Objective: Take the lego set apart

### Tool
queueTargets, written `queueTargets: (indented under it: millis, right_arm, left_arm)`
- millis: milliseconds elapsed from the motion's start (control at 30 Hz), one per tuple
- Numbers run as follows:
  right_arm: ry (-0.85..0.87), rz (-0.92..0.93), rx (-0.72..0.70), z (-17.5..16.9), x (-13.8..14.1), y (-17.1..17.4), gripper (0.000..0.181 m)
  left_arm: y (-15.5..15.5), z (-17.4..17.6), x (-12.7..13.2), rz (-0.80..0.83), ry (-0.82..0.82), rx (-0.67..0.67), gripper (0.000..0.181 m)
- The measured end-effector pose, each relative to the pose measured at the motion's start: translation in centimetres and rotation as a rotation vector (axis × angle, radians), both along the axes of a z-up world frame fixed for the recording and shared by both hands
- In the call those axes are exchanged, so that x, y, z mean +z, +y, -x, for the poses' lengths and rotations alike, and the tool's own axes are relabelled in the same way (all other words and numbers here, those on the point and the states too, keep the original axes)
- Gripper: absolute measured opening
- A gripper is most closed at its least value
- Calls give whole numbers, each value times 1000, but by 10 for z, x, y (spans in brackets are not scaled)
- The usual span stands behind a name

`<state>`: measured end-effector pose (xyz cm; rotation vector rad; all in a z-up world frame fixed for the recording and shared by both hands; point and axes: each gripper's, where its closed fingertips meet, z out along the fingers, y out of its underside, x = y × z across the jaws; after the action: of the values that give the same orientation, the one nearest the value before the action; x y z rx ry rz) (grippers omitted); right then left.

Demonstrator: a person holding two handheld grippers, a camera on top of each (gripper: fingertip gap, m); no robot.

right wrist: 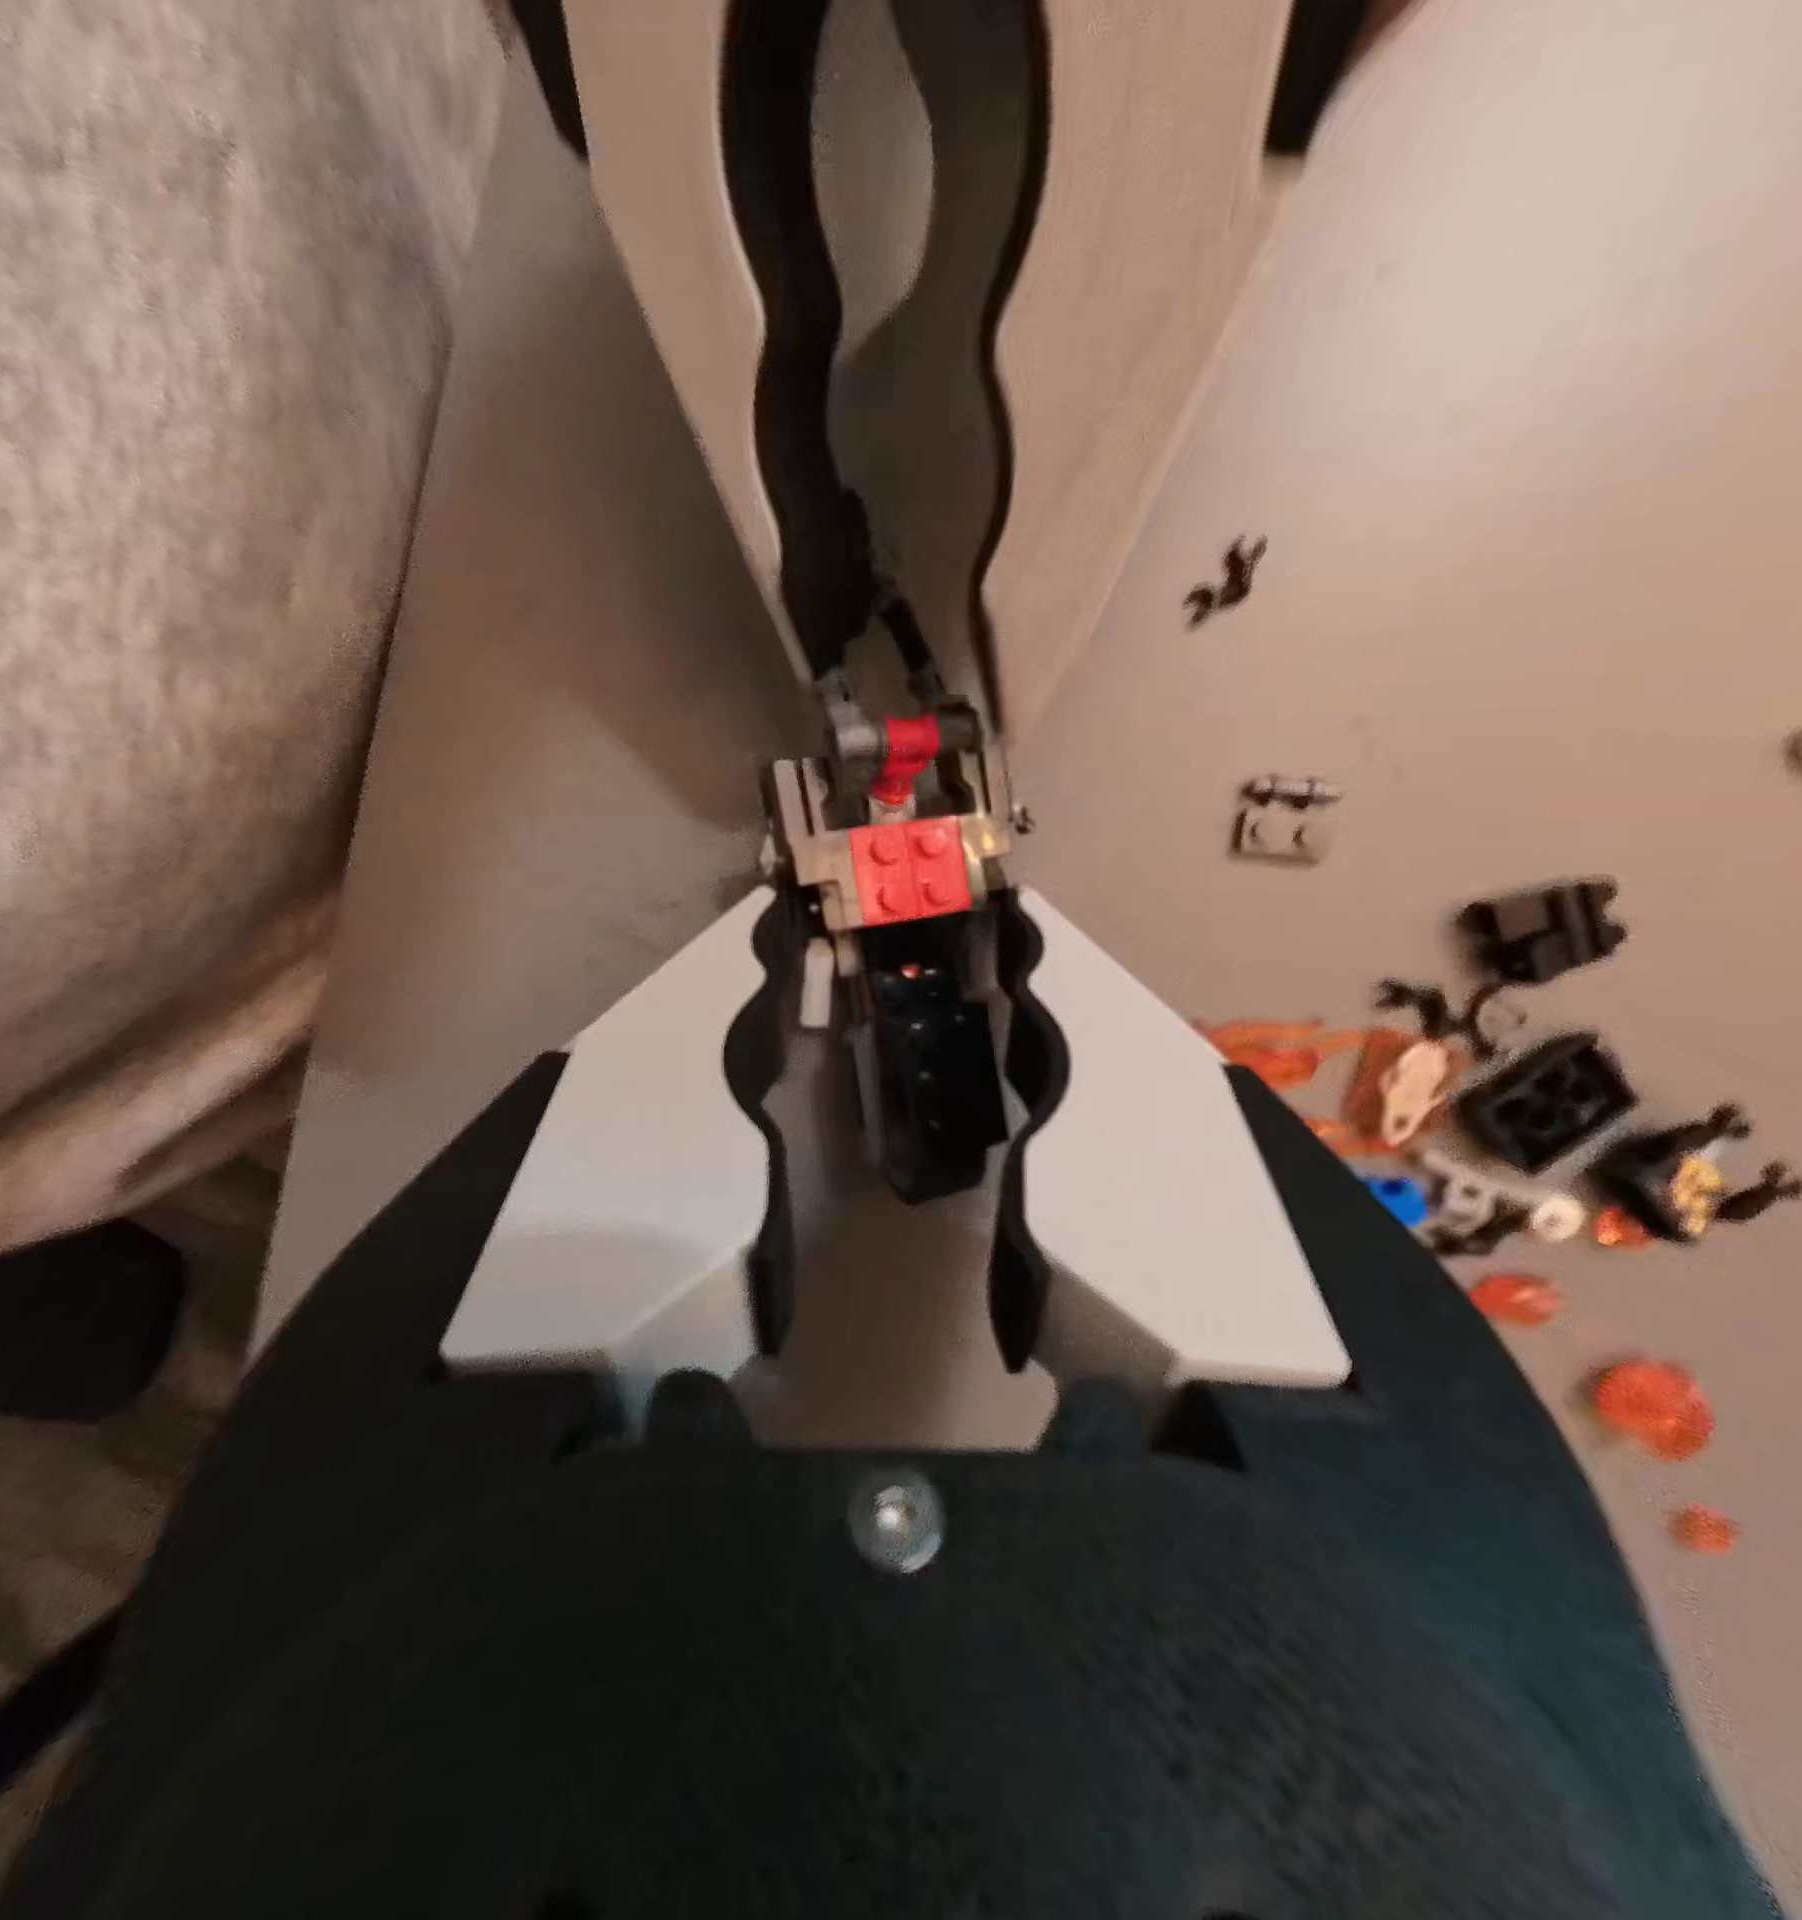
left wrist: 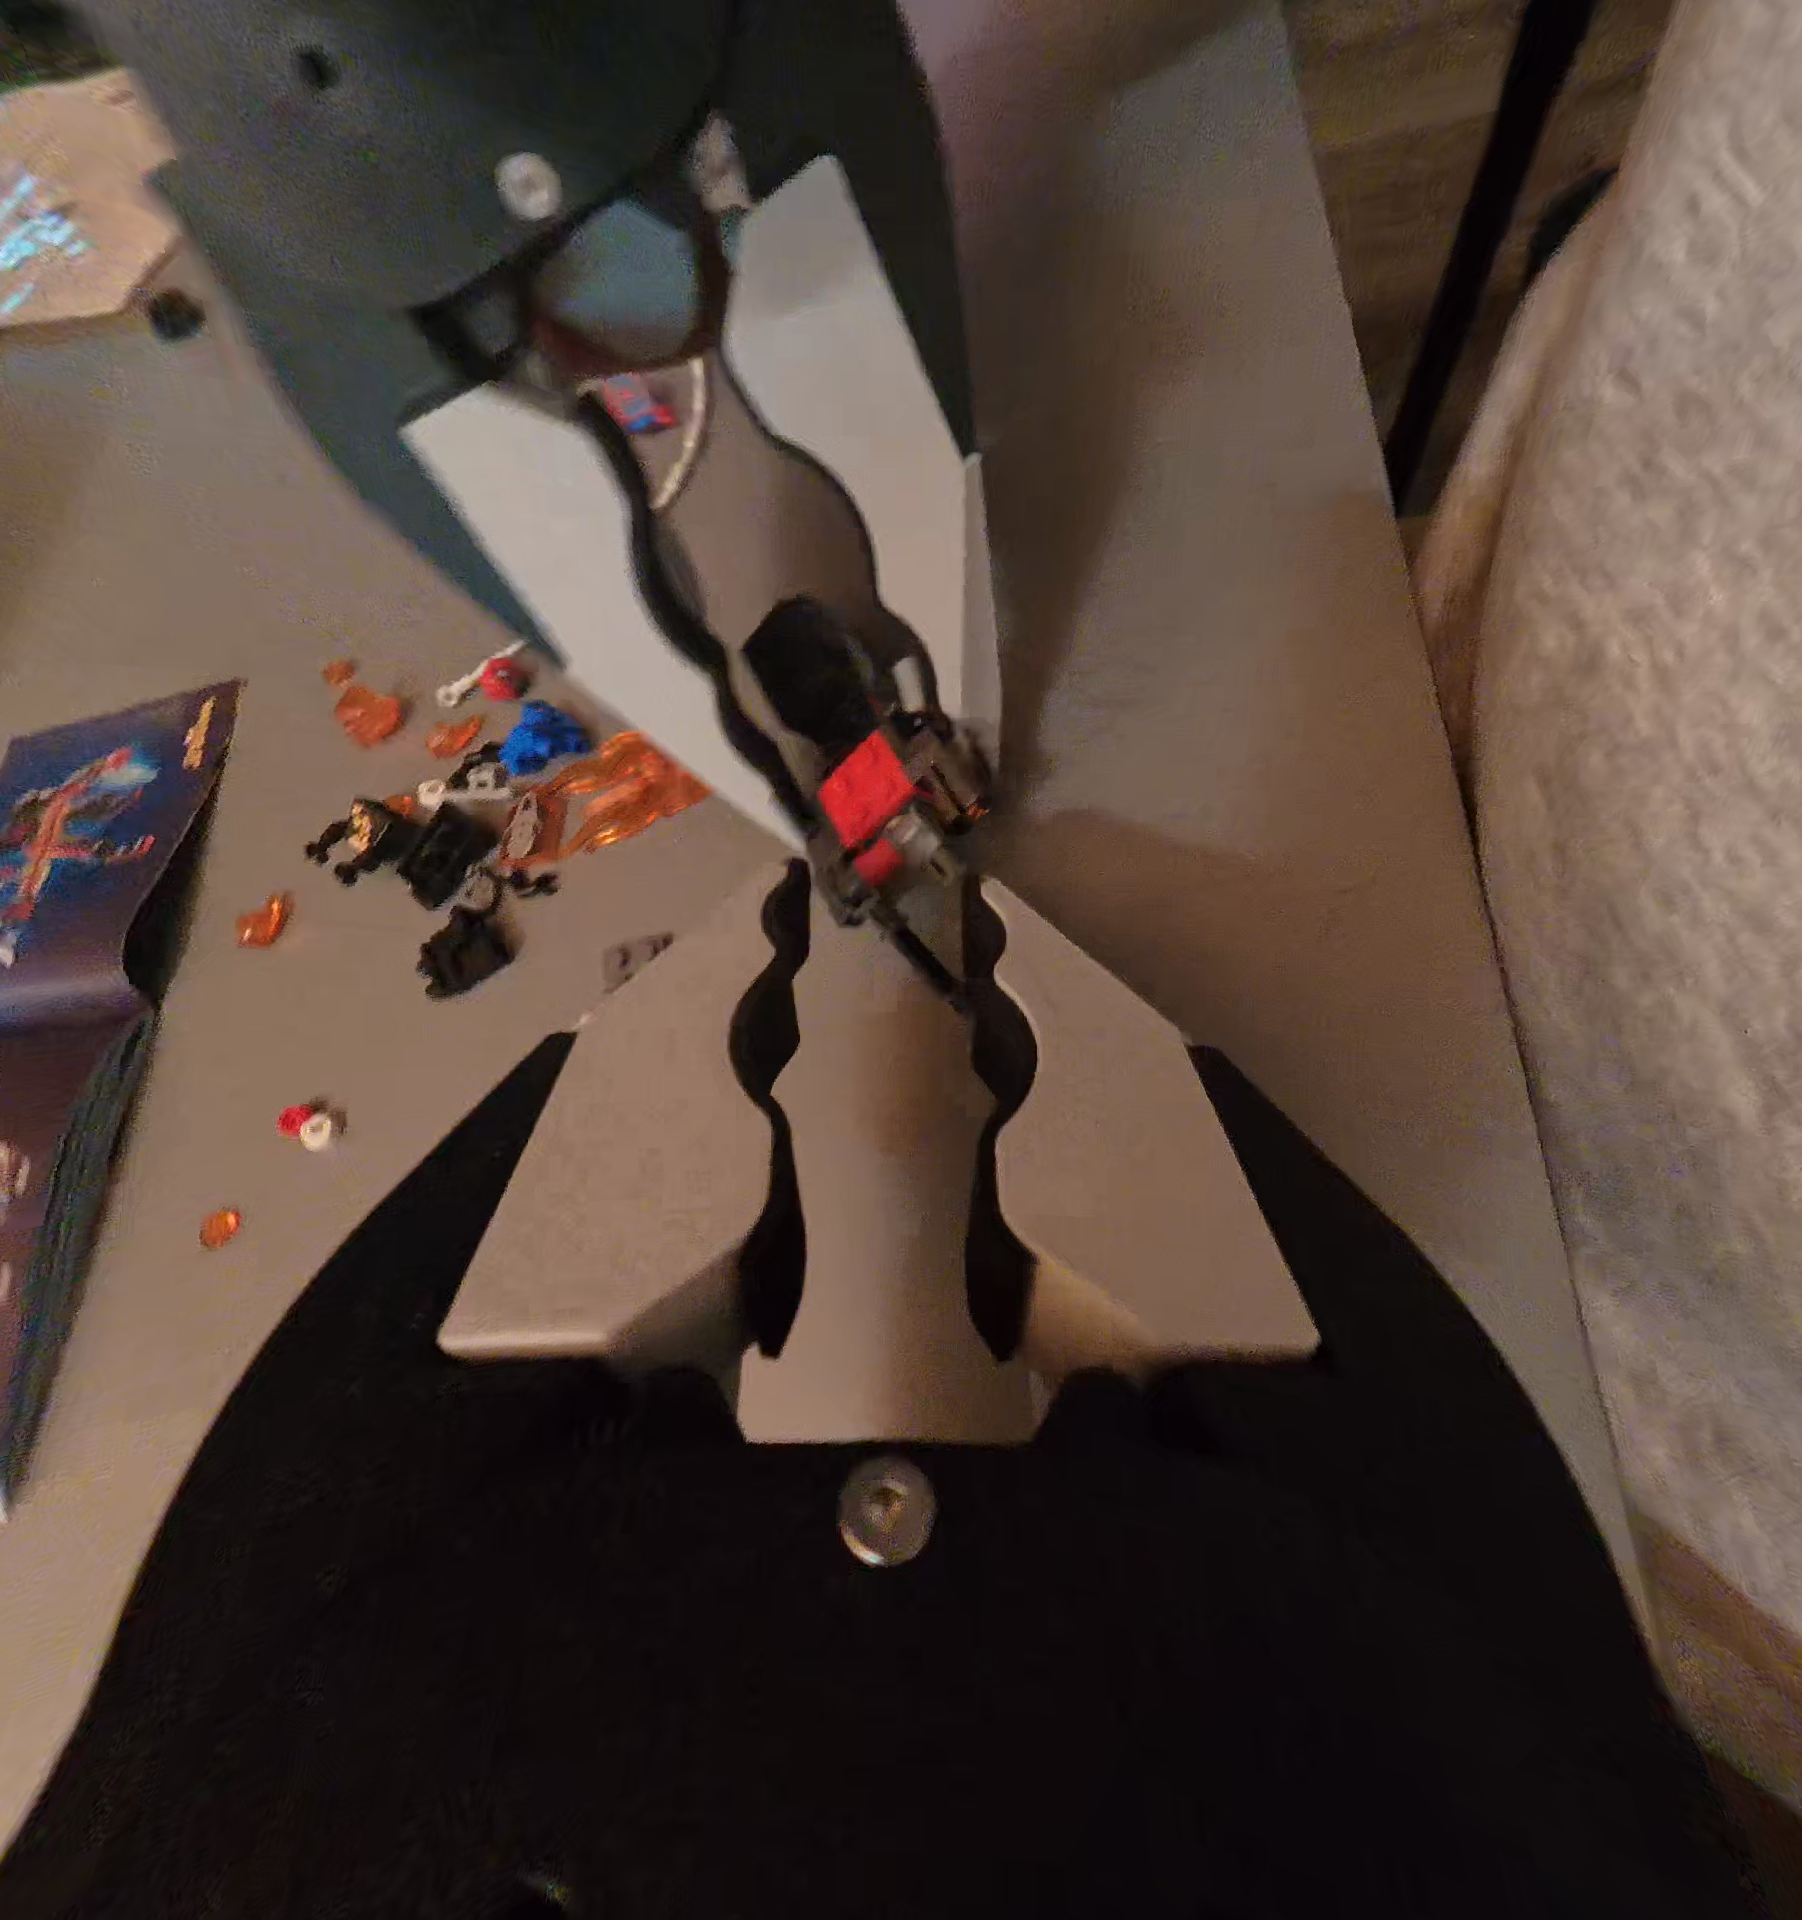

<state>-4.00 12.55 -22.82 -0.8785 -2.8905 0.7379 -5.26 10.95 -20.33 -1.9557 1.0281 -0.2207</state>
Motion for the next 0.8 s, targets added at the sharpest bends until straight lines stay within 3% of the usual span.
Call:
queueTargets:
  millis: [200, 467, 600, 800]
  right_arm:
    - [67, -27, -413, -13, 1, 22, 37]
    - [184, -150, -1102, -72, 3, 80, 41]
    - [242, -103, -1157, -78, 7, 77, 50]
    - [264, 25, -1069, -65, 14, 77, 69]
  left_arm:
    - [3, 16, 29, -19, -314, 174, 35]
    - [10, 18, 44, -18, -514, 190, 31]
    - [12, 13, 50, -20, -573, 159, 30]
    - [8, 6, 50, -30, -558, 144, 30]
